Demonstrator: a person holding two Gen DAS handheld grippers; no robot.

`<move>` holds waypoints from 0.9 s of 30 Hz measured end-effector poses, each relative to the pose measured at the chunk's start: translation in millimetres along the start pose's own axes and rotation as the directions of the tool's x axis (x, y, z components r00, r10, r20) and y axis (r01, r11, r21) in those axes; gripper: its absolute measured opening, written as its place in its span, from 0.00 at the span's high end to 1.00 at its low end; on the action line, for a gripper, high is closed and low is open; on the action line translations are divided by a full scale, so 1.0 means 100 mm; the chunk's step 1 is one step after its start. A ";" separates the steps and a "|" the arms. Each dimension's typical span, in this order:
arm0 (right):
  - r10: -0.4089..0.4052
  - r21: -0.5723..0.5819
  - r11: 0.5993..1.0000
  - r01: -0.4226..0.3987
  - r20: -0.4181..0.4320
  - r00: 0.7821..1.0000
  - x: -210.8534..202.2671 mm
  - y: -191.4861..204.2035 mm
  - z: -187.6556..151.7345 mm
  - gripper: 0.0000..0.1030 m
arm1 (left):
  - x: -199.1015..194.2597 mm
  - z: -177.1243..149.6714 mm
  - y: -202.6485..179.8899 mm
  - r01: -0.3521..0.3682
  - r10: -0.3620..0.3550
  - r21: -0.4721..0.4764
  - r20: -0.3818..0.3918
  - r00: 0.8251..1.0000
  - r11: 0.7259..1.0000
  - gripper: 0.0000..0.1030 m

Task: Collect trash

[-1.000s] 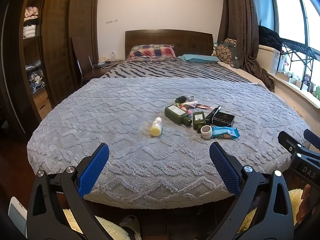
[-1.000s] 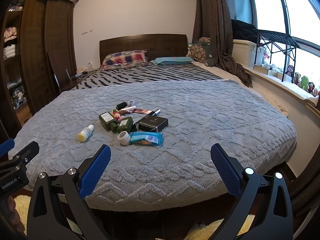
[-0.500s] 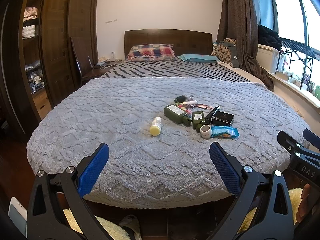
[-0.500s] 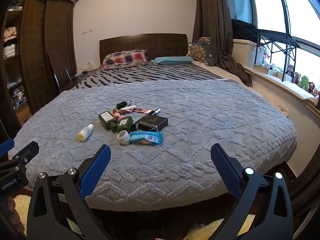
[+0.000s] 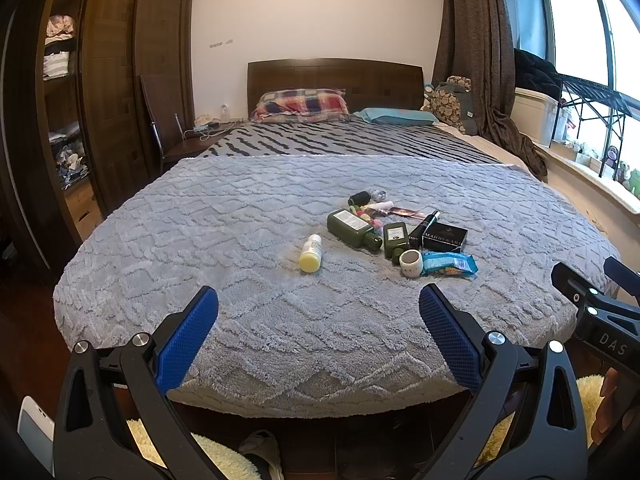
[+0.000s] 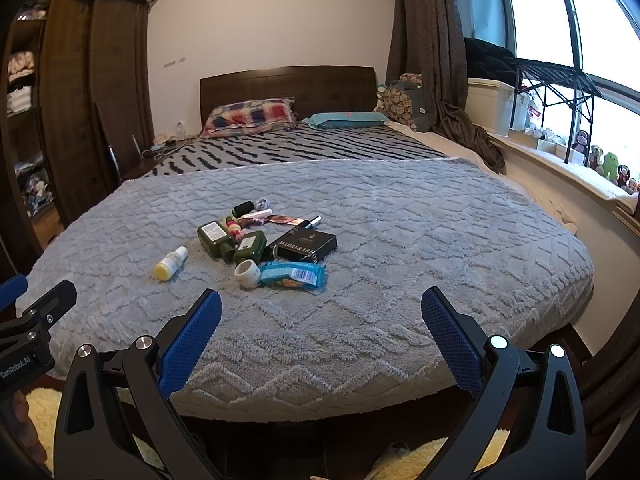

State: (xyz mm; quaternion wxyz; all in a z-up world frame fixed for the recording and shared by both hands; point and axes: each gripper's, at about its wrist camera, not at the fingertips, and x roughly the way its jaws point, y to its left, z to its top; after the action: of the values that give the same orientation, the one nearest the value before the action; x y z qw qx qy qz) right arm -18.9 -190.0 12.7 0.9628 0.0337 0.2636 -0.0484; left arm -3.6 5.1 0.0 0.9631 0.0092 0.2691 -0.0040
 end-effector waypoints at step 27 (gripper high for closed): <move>0.020 -0.017 1.000 -0.020 0.007 1.000 0.36 -0.01 -0.14 0.03 | 0.43 -0.11 0.00 -0.002 0.003 0.020 -0.045 0.999 1.000 0.08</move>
State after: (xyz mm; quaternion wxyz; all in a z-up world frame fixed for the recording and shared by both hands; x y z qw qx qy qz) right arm 5.3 -192.2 -17.7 0.9645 0.0280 0.2602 -0.0366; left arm 27.2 4.9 -31.8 0.9567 0.0191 0.2905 -0.0053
